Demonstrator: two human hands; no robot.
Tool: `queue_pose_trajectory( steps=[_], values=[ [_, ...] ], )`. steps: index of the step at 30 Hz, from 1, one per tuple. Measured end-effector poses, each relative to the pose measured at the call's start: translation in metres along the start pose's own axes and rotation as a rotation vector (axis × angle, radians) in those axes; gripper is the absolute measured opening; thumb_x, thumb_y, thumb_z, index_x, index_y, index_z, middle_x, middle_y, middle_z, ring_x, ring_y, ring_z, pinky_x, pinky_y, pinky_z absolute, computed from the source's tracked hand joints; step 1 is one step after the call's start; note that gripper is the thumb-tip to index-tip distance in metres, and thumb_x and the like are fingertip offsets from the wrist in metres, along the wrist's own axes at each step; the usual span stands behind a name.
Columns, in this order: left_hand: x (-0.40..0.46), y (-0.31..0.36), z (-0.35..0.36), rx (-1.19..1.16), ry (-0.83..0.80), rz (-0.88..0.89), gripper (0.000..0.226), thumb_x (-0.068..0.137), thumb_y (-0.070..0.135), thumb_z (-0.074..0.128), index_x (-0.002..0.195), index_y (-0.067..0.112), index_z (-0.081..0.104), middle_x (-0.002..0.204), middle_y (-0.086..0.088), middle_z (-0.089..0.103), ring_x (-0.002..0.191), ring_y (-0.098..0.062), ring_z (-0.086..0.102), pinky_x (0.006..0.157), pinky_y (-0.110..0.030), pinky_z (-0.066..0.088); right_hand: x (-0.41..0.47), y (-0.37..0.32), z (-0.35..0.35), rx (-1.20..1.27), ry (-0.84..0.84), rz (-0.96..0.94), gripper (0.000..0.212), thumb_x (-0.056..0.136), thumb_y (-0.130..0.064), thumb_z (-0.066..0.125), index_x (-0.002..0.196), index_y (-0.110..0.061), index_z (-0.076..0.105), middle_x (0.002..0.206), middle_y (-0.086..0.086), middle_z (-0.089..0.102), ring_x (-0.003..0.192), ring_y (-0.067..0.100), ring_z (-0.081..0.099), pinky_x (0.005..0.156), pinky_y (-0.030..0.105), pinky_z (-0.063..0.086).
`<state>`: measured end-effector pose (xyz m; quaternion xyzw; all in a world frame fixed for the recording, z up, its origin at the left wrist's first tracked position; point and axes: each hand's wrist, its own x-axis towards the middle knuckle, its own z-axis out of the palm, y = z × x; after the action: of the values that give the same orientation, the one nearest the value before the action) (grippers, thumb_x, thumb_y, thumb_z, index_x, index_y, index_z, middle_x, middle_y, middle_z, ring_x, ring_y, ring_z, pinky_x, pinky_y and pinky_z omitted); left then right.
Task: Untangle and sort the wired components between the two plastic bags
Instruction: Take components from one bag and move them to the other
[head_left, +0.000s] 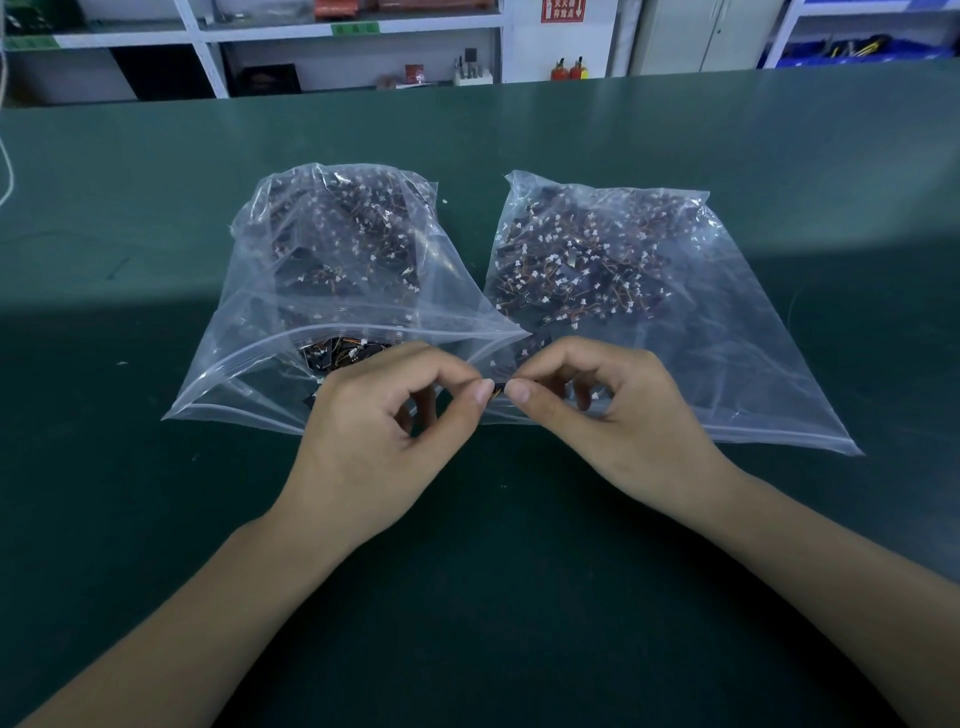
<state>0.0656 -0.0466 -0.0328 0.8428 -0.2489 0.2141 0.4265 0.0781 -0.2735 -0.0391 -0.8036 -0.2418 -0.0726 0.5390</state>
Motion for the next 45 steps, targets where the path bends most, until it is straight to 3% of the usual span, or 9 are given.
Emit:
queue_pose_trajectory(
  steps=[34, 41, 45],
  values=[
    [-0.0009, 0.0009, 0.0012, 0.014, -0.001, -0.006, 0.011, 0.097, 0.019, 0.074, 0.086, 0.017, 0.076, 0.080, 0.012, 0.068, 0.070, -0.018, 0.062, 0.063, -0.019, 0.044, 0.0004, 0.0002, -0.0024, -0.030, -0.005, -0.019, 0.007, 0.099, -0.022, 0.074, 0.097, -0.018, 0.080, 0.088, -0.007, 0.072, 0.081, 0.017, 0.064, 0.071, 0.023, 0.045],
    [-0.0015, -0.0028, 0.0033, 0.043, 0.026, -0.014, 0.009, 0.099, 0.022, 0.076, 0.090, 0.020, 0.078, 0.082, 0.013, 0.069, 0.070, -0.018, 0.062, 0.064, -0.020, 0.044, 0.0026, -0.0024, -0.0061, -0.140, 0.003, -0.076, 0.008, 0.097, -0.026, 0.076, 0.102, -0.021, 0.079, 0.091, -0.012, 0.072, 0.088, 0.019, 0.065, 0.077, 0.018, 0.044],
    [-0.0008, -0.0082, 0.0029, 0.073, 0.064, -0.047, 0.010, 0.100, 0.023, 0.072, 0.099, 0.021, 0.081, 0.089, 0.014, 0.073, 0.072, -0.019, 0.065, 0.066, -0.031, 0.050, 0.0027, 0.0003, -0.0079, -0.447, -0.064, -0.123, 0.034, 0.088, -0.024, 0.083, 0.119, -0.020, 0.070, 0.106, -0.012, 0.066, 0.097, 0.013, 0.060, 0.093, 0.029, 0.048]
  ],
)
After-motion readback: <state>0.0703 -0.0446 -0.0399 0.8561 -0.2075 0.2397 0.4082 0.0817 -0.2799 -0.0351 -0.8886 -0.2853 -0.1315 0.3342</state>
